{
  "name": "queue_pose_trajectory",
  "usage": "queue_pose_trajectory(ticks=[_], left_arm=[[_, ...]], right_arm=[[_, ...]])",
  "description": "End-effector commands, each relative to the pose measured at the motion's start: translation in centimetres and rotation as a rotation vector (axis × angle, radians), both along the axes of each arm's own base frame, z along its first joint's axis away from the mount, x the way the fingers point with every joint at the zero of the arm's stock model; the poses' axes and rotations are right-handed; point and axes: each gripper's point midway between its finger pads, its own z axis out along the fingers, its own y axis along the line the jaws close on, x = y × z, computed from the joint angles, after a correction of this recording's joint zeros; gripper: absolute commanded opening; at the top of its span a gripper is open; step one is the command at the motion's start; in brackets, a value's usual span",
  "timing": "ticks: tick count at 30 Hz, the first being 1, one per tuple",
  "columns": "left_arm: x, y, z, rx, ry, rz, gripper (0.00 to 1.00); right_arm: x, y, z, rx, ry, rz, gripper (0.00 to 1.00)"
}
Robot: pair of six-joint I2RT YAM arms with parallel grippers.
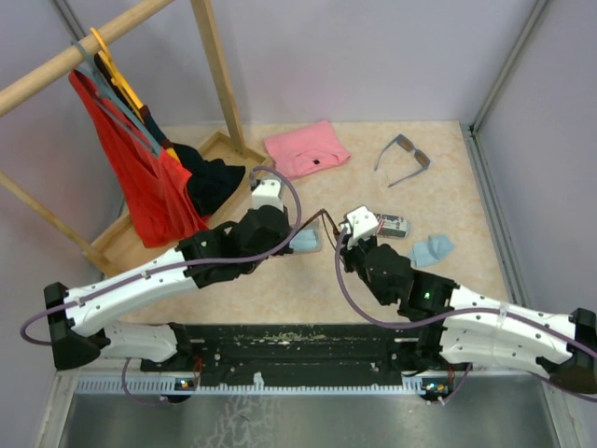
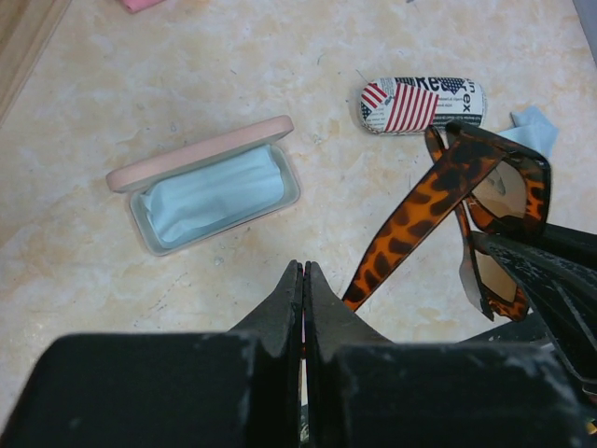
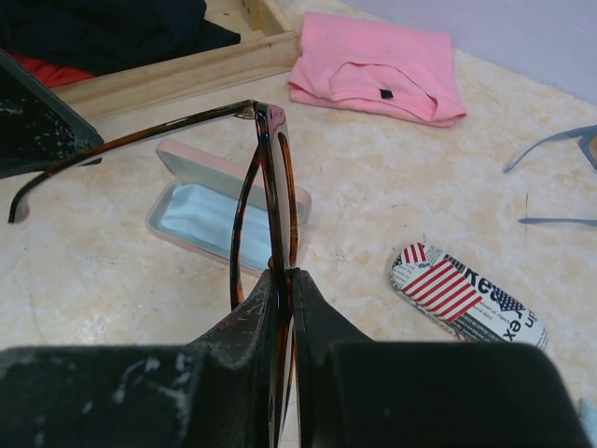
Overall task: Organize the sunglasses
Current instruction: Fold the sunglasses at the center of the board.
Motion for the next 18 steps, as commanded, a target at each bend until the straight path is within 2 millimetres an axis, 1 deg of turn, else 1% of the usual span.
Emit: queue_pose_trajectory(ticks=[1, 6, 14, 18], left_arm=[[-0.1, -1.8, -0.8, -0.027, 0.023, -0.047, 0.0], [-0.1, -3.2, -1.6, -0.028, 0.043, -0.077, 0.0], [0.0, -5.0, -2.3, -0.051, 0.058, -0.111, 0.0], [-0.1, -5.9, -2.3, -0.069, 0.064, -0.136, 0.0]], right_arm=[[0.4, 1.5, 2.5, 0.103, -0.026, -0.005, 0.0], [0.7, 2.2, 2.6, 0.13, -0.01, -0.018, 0.0], [0.6, 3.2, 2.6, 0.194, 0.015, -0.004, 0.0], [0.3, 4.0, 2.4, 0.225, 0.037, 0.021, 0.0]])
